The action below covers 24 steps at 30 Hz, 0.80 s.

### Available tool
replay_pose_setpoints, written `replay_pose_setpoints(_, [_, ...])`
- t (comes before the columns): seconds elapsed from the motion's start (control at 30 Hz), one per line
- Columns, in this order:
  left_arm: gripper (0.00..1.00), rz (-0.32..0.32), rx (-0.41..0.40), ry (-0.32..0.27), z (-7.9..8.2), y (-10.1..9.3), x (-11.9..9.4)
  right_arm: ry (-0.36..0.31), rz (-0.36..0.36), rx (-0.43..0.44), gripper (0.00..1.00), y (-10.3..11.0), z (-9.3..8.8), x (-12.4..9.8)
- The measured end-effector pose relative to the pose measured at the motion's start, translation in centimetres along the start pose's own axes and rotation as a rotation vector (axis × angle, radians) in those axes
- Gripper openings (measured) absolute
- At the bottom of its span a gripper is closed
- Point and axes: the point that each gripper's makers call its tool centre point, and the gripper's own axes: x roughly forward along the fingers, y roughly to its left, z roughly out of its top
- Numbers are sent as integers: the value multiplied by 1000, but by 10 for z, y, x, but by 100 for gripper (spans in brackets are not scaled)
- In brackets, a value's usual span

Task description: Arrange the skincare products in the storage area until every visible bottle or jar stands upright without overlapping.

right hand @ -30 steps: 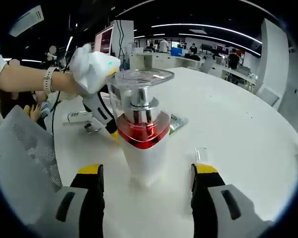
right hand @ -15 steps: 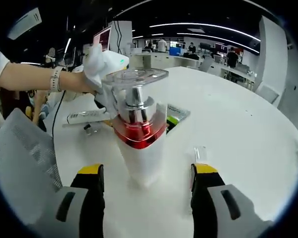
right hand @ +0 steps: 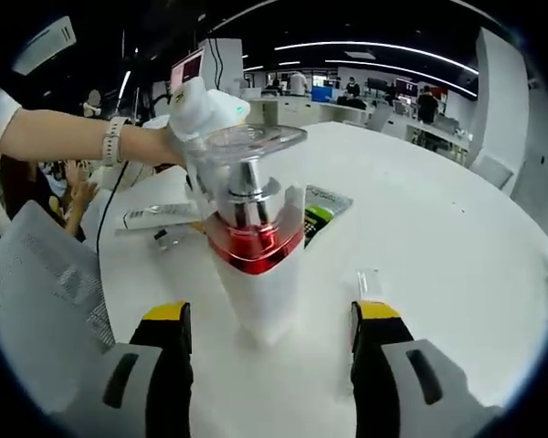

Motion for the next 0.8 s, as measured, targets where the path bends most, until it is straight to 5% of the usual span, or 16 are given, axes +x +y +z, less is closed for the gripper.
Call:
replay_pose_setpoints(0.17, [51,7,-4,-40,12,0,-9,11,2,-2,71,1,-2,1])
replay_pose_setpoints(0.8, [56,17,-20,-92,15,-14,-70,-24,2,3,70,3,6,-1])
